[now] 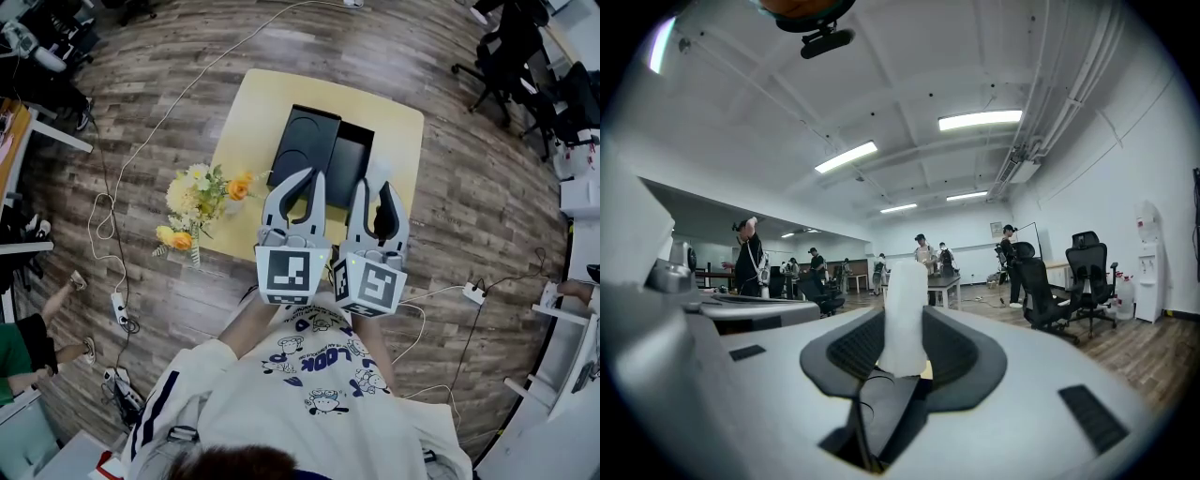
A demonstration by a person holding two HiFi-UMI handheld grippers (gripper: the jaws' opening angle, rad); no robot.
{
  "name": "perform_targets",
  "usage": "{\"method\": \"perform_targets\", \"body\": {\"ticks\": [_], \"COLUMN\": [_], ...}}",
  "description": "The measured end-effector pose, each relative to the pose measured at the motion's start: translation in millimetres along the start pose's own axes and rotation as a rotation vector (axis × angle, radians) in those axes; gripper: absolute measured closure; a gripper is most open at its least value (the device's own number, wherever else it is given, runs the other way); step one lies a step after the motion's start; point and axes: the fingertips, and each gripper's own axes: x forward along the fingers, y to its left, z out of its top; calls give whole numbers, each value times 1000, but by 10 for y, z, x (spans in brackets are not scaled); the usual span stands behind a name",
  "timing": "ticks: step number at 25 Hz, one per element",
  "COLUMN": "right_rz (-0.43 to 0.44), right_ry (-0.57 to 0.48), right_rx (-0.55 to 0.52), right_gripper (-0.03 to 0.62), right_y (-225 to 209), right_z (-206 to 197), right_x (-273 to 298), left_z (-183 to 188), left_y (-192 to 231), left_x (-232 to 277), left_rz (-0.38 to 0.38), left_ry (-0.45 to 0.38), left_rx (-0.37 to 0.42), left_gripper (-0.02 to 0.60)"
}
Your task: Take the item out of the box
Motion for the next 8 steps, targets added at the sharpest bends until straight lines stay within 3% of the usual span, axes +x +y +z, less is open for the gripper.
{"method": "perform_targets", "body": {"ticks": [8], "right_rz": [1], "right_ry": [0], "right_rx": [-1], "right_gripper": [453], "right_y": [17], "right_z": [23], "right_x": [30], "left_z": [33], "left_y": [18], "left_x": [14], "left_rz": [-3], "left_ry": [-1], "left_rx": [1], "left_gripper": [568]}}
